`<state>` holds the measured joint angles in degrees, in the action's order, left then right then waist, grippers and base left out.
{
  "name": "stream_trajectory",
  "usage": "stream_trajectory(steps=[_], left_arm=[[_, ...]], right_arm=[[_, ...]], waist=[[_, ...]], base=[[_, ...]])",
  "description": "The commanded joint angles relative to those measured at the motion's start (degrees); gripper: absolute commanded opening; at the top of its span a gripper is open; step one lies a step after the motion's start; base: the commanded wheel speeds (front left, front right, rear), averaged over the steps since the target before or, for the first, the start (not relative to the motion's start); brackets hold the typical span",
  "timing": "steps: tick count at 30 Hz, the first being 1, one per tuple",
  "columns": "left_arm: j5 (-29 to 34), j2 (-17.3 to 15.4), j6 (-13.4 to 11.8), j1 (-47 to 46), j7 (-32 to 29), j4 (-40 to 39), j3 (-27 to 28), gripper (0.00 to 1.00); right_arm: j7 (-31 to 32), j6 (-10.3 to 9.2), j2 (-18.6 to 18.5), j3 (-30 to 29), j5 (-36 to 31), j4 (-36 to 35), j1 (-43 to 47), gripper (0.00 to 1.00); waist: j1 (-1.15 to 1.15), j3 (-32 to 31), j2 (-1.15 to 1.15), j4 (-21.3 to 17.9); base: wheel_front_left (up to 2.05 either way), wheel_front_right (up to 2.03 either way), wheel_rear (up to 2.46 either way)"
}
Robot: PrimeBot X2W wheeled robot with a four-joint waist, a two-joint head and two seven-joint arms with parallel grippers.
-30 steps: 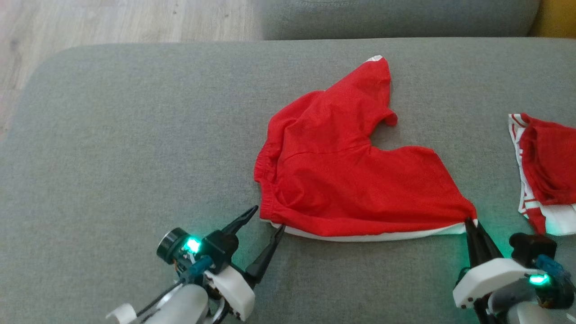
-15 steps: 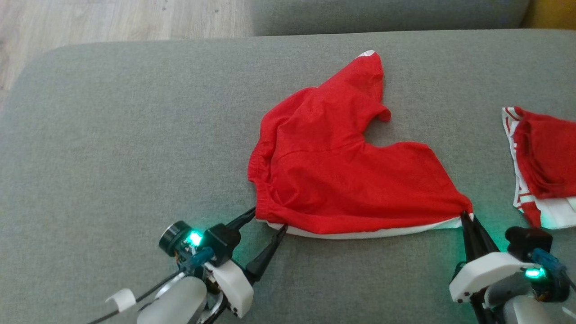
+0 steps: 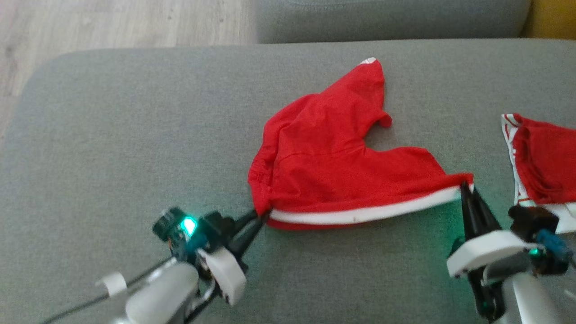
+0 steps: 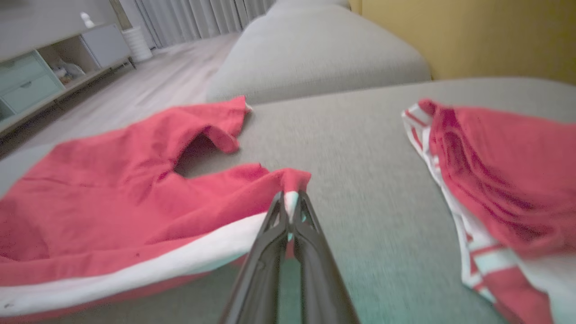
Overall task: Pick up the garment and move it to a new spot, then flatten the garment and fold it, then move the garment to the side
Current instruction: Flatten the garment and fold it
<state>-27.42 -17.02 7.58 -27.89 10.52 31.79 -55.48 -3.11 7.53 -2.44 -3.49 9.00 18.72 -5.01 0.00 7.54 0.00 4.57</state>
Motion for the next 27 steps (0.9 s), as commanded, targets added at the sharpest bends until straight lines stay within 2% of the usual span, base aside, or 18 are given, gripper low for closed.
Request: stream_trajectory(steps=[1, 4, 10, 14, 18, 22, 27], left_arm=[[-0.11, -2.53, -0.09, -6.08, -0.79, -2.61, 3.00, 0.00], [-0.16, -3.80, -0.09, -9.30, -2.46, -4.25, 3.77, 0.00], [-2.40, -7.29, -0.09, -23.03, -10.06, -7.80, 4.77, 0.00], [-4.30, -9.31, -0.09, -32.39, -13.74, -6.29, 3.86, 0.00], [-5.56, -9.70, -0.09, -39.26, -13.90, -3.61, 4.33, 0.00], [-6.08, -9.28, -0.33, -41.27, -12.88, -2.39, 5.30, 0.00], [-6.30, -9.81, -1.19, -38.25, -12.17, -5.19, 4.59, 0.00]], right_arm=[[-0.50, -0.04, -0.43, 1.66, 0.90, -3.17, -3.37, 0.00], [0.14, -0.04, -0.43, 1.86, 1.95, -4.93, -5.31, 0.00], [3.13, -0.04, -0.43, 3.30, 2.42, -9.18, -14.07, 0.00], [4.32, -0.04, -0.47, 4.35, 1.58, -9.84, -21.36, 0.00], [4.26, -0.04, -0.46, 4.17, -0.17, -10.90, -26.77, 0.00], [5.11, -0.04, -0.46, 3.59, -3.99, -13.11, -27.38, 0.00], [8.15, -0.04, -1.73, 4.01, -7.86, -17.26, -23.54, 0.00]], waist=[[0.00, -1.08, 0.00, 0.47], [0.00, -1.97, 0.00, 0.75], [0.00, -4.85, 0.00, 0.80], [0.00, -6.82, 0.00, -0.07], [0.00, -8.34, 0.00, -0.53], [0.00, -9.41, 0.00, -0.32], [0.00, -9.71, 0.00, 0.37]], base=[[0.00, 0.00, 0.00], [0.00, 0.00, 0.00], [0.00, 0.00, 0.00], [0.00, 0.00, 0.00], [0.00, 0.00, 0.00], [0.00, 0.00, 0.00], [0.00, 0.00, 0.00]])
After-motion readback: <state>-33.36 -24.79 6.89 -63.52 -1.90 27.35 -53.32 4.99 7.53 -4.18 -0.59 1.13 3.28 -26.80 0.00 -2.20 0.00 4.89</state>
